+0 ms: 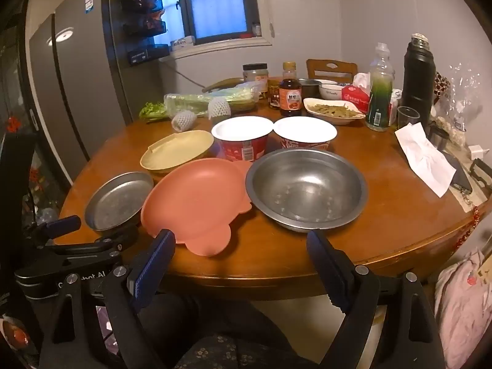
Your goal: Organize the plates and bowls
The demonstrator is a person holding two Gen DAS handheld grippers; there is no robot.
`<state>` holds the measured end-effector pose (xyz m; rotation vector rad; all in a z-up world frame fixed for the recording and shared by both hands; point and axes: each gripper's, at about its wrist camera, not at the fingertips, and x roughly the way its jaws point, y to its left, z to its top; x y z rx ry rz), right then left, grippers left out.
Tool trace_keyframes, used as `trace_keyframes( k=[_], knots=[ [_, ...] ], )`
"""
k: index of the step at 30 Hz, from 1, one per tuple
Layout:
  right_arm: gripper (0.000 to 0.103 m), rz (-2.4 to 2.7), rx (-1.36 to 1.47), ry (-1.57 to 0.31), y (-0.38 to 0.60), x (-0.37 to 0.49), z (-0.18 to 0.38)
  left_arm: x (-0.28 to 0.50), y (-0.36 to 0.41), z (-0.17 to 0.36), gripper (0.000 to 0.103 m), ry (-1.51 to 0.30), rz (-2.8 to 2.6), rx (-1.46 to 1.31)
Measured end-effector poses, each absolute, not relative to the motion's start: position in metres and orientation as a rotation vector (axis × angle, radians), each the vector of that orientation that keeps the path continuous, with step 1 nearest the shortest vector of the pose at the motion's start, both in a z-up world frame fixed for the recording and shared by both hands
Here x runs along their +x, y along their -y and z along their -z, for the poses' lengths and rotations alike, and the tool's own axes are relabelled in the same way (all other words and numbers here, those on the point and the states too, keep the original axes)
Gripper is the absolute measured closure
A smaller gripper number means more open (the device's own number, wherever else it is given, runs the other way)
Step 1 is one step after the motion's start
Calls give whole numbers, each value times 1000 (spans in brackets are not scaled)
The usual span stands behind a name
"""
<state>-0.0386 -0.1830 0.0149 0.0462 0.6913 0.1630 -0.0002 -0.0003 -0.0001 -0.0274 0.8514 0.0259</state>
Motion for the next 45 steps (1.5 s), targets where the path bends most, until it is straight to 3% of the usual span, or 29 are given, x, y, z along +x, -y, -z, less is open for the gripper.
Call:
trace_keyframes(
  k=[45],
  knots=[
    [15,-158,24,-713,179,-30,-13,3,5,-8,2,-845,-13,-21]
  ],
)
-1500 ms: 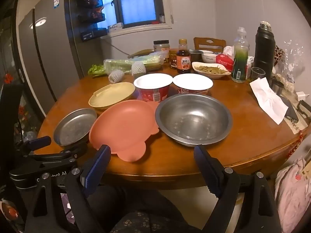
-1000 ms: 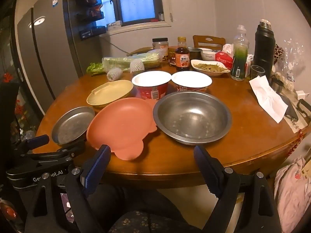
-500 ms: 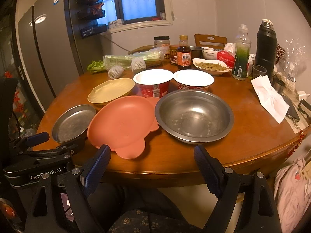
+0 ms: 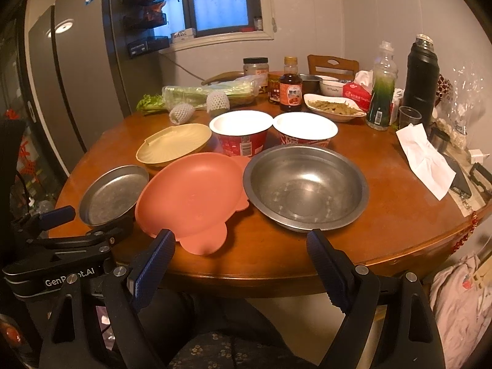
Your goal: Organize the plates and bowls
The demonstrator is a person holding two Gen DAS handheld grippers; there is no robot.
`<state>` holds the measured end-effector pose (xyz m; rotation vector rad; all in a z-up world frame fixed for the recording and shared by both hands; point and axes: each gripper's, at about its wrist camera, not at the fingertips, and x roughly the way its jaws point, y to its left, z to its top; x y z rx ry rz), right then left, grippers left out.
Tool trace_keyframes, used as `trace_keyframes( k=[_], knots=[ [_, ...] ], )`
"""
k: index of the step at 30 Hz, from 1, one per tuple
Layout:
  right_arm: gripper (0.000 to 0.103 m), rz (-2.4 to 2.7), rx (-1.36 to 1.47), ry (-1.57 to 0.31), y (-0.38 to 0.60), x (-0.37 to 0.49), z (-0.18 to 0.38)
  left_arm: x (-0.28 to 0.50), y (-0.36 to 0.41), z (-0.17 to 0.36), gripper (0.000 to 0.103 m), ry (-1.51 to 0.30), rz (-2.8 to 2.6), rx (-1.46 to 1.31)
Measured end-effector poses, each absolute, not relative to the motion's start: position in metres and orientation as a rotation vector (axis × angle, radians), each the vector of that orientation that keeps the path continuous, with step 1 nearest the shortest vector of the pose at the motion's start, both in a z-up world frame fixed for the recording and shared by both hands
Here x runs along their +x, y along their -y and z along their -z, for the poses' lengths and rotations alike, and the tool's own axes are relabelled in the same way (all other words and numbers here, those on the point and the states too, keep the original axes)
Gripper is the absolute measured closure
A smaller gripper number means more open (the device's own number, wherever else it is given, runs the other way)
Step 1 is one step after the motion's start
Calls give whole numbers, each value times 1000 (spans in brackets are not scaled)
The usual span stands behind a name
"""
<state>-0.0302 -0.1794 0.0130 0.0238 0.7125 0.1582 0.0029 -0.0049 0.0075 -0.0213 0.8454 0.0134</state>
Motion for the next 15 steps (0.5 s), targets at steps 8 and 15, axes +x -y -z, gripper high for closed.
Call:
trace_keyframes(
  k=[8,15],
  knots=[
    [15,-155,22,-714,180,-30,-14,2,6,-7,2,-849,-12,-17],
    [15,-158,28,-725,180,-29,-12,1,6,-6,2,-850,-15,-17]
  ],
)
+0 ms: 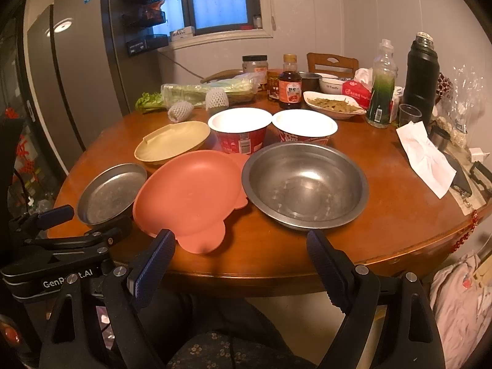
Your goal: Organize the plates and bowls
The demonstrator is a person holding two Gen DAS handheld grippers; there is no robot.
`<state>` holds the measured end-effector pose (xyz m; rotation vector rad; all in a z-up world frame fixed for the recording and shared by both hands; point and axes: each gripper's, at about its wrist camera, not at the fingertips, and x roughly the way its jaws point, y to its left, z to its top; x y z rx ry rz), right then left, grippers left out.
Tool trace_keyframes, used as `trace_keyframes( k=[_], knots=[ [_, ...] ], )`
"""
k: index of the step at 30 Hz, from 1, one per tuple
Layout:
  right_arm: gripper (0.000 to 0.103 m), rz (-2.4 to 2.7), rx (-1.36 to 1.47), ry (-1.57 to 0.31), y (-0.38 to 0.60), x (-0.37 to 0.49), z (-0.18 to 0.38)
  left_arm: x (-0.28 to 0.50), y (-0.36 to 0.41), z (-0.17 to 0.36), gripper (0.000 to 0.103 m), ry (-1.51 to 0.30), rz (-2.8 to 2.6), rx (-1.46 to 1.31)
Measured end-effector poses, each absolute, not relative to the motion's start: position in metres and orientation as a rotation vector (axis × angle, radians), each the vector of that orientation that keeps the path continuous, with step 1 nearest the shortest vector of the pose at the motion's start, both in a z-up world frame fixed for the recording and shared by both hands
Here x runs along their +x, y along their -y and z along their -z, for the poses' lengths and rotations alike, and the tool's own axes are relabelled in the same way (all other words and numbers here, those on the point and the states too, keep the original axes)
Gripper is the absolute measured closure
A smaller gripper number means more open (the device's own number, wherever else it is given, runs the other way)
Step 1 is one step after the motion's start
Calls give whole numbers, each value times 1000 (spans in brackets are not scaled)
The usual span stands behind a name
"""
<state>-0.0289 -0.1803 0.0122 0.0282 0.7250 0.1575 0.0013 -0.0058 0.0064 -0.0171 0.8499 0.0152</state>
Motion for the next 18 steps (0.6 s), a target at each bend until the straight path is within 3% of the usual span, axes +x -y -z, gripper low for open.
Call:
trace_keyframes(
  k=[18],
  knots=[
    [15,-227,1,-701,148,-8,-28,6,-41,-12,2,-829,-106,-93]
  ],
)
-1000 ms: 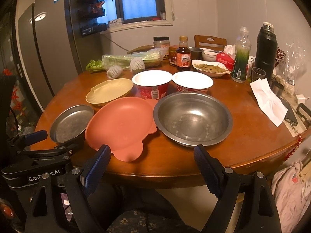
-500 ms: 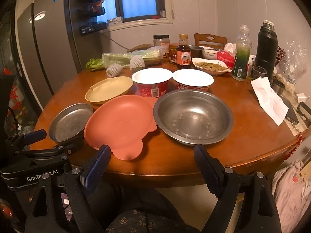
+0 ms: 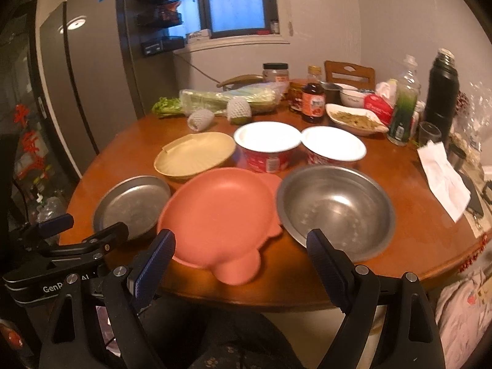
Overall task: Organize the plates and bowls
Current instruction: 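Reach the left gripper to the silver tray rim and close on it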
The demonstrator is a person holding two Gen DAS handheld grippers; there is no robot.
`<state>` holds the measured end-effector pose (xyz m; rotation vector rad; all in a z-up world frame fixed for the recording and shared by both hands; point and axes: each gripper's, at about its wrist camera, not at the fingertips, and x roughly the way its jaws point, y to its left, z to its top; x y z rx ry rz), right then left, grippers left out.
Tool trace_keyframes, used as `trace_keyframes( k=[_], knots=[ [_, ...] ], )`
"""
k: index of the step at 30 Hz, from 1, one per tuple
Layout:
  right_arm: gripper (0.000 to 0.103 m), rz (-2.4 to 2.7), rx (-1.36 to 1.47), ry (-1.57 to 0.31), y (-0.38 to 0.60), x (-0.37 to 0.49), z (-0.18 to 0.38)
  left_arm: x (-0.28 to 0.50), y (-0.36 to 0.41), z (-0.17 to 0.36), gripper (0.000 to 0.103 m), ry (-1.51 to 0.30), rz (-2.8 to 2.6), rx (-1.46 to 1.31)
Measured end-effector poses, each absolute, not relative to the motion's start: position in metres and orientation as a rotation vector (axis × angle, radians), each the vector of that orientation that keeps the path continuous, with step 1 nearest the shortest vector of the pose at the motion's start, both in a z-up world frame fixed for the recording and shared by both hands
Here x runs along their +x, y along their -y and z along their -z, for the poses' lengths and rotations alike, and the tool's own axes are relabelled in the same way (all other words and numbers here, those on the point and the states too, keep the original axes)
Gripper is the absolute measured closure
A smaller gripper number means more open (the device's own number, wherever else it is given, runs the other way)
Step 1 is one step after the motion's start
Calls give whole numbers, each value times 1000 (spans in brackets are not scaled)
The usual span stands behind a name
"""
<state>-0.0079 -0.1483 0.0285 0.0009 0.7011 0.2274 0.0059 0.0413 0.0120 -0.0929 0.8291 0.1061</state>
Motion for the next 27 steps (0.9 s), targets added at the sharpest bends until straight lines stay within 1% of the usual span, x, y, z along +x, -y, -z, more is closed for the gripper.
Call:
trace_keyframes(
  k=[13,27],
  knots=[
    [15,-370,-54,-714,85,28,-41,8,-85,-2,2,-855,-177,-156],
    [17,-456,-161,-751,31,68,-31,19,-114,17,2,-909,-194,-211]
  ],
)
